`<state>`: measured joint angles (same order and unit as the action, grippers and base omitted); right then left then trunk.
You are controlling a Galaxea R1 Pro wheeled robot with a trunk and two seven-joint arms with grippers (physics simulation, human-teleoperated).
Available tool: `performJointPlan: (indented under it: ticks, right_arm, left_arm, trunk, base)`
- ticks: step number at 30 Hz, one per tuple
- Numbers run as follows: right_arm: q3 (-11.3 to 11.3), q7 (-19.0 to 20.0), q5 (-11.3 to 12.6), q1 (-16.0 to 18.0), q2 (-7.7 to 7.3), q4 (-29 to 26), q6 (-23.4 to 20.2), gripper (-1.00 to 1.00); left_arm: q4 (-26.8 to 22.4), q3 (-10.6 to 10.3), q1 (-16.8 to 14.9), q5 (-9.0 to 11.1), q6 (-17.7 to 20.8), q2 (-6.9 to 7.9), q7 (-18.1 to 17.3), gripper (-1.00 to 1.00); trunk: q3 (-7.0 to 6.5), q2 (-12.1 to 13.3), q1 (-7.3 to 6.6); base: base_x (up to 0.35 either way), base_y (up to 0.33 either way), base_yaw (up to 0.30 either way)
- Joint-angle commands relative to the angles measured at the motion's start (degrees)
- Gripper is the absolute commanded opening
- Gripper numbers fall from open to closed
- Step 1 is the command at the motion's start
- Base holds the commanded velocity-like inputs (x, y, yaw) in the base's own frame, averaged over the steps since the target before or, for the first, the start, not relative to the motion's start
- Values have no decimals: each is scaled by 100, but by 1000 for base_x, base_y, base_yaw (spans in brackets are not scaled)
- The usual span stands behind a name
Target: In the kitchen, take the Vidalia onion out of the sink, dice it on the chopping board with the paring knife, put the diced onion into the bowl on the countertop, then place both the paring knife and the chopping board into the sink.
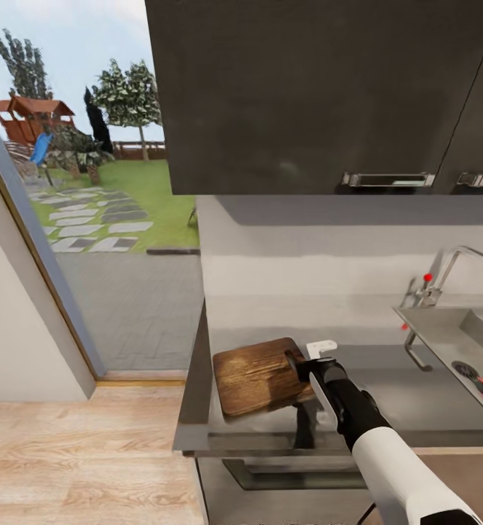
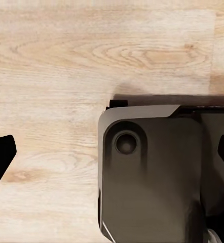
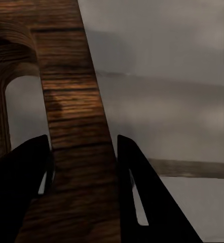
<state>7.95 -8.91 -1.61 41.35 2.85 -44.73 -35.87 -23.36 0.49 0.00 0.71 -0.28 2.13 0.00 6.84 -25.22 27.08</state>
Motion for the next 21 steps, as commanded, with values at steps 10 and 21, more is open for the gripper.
performJointPlan:
  ticks: [10, 21]
  right_arm:
    - [6, -14, -6, 4, -7, -9, -42, -100]
    - [-9, -9, 12, 5, -12, -9, -65, -100]
  left_arm:
    - [57, 4, 0, -1, -7, -2, 0, 100]
    - [59, 4, 0, -18, -8, -2, 0, 100]
  trunk:
    - [-81, -10, 2]
    - [-179, -10, 2]
  base:
    - [-159, 0, 0]
    - [-20, -218, -17]
